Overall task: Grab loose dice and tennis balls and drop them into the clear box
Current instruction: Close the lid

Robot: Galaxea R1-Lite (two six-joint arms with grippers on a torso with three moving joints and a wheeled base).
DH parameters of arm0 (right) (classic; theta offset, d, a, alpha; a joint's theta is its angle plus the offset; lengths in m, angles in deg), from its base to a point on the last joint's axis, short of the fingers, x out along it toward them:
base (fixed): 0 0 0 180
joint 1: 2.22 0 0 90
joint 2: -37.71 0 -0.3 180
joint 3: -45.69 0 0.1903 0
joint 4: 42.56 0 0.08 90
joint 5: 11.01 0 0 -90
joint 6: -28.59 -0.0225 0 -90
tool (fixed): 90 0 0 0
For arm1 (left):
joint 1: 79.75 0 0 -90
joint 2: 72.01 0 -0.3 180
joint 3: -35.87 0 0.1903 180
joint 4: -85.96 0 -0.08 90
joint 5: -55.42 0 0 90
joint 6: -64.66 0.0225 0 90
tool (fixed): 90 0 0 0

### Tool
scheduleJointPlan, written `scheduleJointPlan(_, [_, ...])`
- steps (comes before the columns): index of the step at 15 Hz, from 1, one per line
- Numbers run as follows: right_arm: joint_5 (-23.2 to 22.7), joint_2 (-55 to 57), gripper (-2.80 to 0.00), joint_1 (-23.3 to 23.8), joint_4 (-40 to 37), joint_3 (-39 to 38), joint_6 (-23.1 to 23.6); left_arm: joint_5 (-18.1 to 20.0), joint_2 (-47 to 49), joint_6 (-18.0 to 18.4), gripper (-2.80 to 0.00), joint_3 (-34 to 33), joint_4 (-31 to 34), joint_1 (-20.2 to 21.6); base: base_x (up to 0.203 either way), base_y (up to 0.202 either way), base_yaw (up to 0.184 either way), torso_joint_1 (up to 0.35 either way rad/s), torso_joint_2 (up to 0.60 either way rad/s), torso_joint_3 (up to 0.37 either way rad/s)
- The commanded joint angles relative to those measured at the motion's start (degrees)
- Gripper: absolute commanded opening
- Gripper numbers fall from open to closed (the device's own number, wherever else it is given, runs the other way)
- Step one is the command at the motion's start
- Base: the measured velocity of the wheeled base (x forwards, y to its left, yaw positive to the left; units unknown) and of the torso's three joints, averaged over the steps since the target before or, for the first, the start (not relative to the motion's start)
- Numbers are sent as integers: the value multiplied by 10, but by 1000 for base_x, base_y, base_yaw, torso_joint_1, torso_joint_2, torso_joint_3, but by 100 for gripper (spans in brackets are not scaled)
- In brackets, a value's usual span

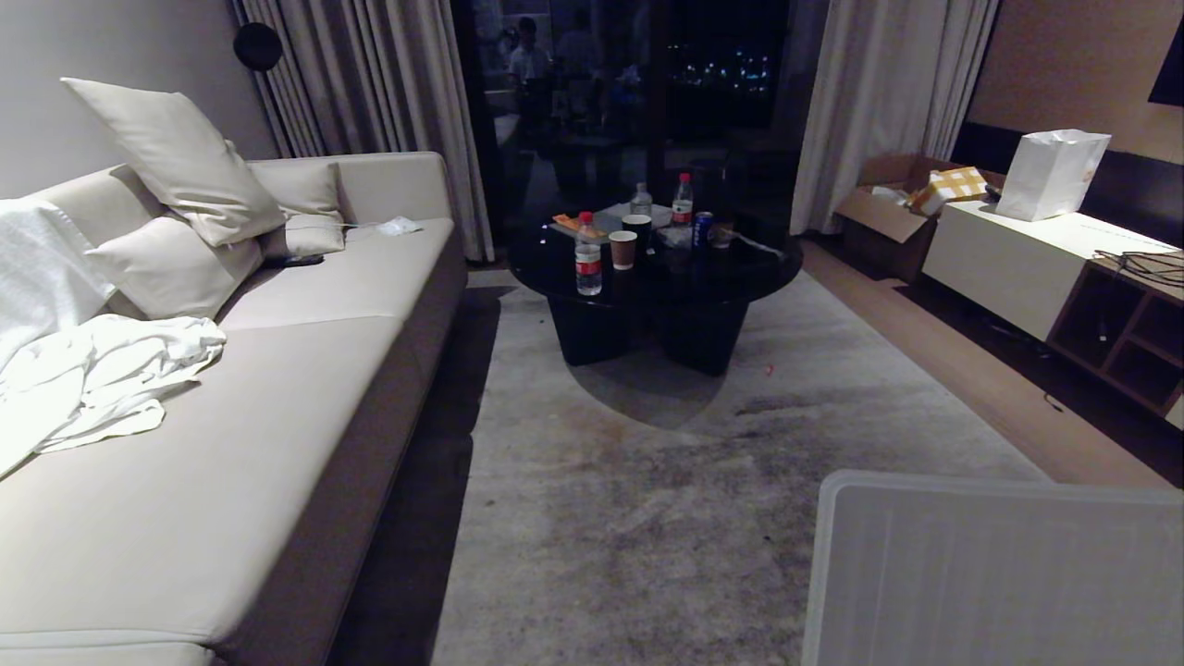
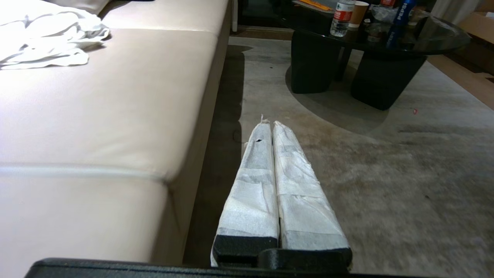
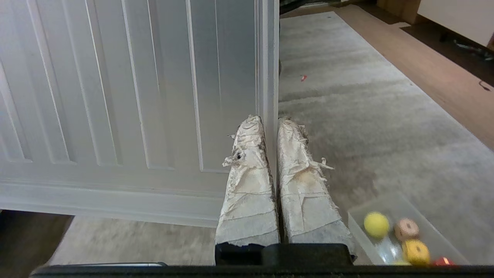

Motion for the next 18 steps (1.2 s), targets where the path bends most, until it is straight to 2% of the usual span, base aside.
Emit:
scheduleJointPlan(1, [0, 1, -280, 0, 0, -4, 0, -1, 1, 0, -280, -1, 0, 0, -190, 0, 2, 2, 5, 0])
scheduleJointPlan(4, [0, 1, -280, 0, 0, -4, 0, 0, 1, 0, -280, -1, 0, 0, -166, 0, 1, 5, 1, 3])
scheduleJointPlan(9, [0, 1, -280, 0, 0, -4, 0, 0, 1, -1, -280, -1, 0, 0, 0, 0, 0, 0, 0, 0])
scheduleJointPlan(18, [0, 1, -280, 0, 0, -4, 0, 0, 1, -2, -280, -1, 0, 0, 0, 0, 0, 2, 3, -181])
